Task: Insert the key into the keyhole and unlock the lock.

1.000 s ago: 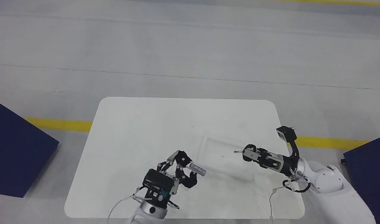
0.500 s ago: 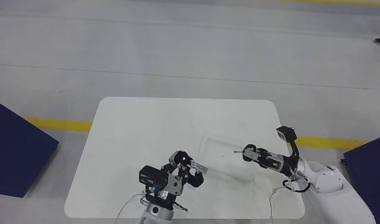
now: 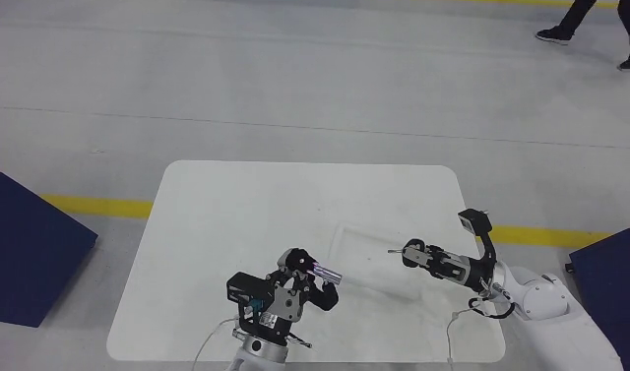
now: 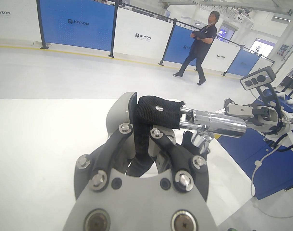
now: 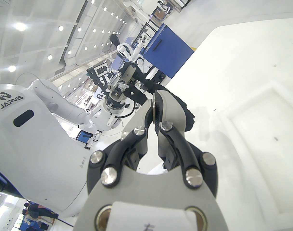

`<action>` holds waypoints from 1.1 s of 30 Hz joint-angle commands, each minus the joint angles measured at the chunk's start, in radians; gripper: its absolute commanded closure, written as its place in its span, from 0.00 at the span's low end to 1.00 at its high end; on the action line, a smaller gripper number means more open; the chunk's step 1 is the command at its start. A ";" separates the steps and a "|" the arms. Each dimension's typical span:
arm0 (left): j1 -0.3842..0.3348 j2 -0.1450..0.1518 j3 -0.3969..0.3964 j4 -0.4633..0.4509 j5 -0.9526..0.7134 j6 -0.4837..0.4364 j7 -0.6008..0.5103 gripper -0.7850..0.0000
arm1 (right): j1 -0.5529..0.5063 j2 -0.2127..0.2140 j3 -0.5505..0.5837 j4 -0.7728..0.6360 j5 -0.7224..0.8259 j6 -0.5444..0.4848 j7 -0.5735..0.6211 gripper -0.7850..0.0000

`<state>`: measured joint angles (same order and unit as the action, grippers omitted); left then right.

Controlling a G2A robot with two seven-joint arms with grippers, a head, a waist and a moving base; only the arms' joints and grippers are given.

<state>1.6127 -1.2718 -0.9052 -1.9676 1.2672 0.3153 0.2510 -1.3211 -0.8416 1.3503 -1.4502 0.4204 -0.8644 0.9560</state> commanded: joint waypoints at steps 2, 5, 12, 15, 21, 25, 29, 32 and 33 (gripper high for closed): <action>0.009 -0.007 0.008 -0.015 0.000 0.056 -0.006 1.00 | 0.000 0.000 0.000 0.000 0.000 0.000 0.000 1.00; 0.022 -0.016 0.026 -0.026 0.004 0.126 -0.019 1.00 | 0.000 0.000 0.000 0.000 0.000 0.000 0.000 1.00; 0.031 -0.038 0.066 -0.028 0.038 0.271 -0.073 1.00 | 0.000 0.000 0.000 0.000 0.000 0.000 0.000 1.00; 0.025 -0.049 0.078 -0.020 0.048 0.334 -0.078 1.00 | 0.000 0.000 0.000 0.000 0.000 0.000 0.000 1.00; 0.012 -0.061 0.097 -0.013 0.059 0.356 -0.083 1.00 | 0.000 0.000 0.000 0.000 0.000 0.000 0.000 1.00; 0.012 -0.061 0.097 -0.013 0.059 0.356 -0.083 1.00 | 0.000 0.000 0.000 0.000 0.000 0.000 0.000 1.00; 0.012 -0.061 0.097 -0.013 0.059 0.356 -0.083 1.00 | -0.010 -0.004 -0.010 -0.029 -0.023 0.000 -0.033 1.00; 0.012 -0.061 0.097 -0.013 0.059 0.356 -0.083 1.00 | -0.030 -0.010 -0.030 -0.062 -0.023 -0.021 -0.064 1.00; 0.012 -0.061 0.096 -0.012 0.058 0.347 -0.083 1.00 | -0.035 -0.012 -0.036 -0.067 -0.020 -0.026 -0.072 1.00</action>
<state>1.6245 -1.3324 -0.8082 -1.9802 1.3263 0.6710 0.1682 -1.3515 -0.8525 1.3198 -1.5122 0.3990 -0.8841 0.8899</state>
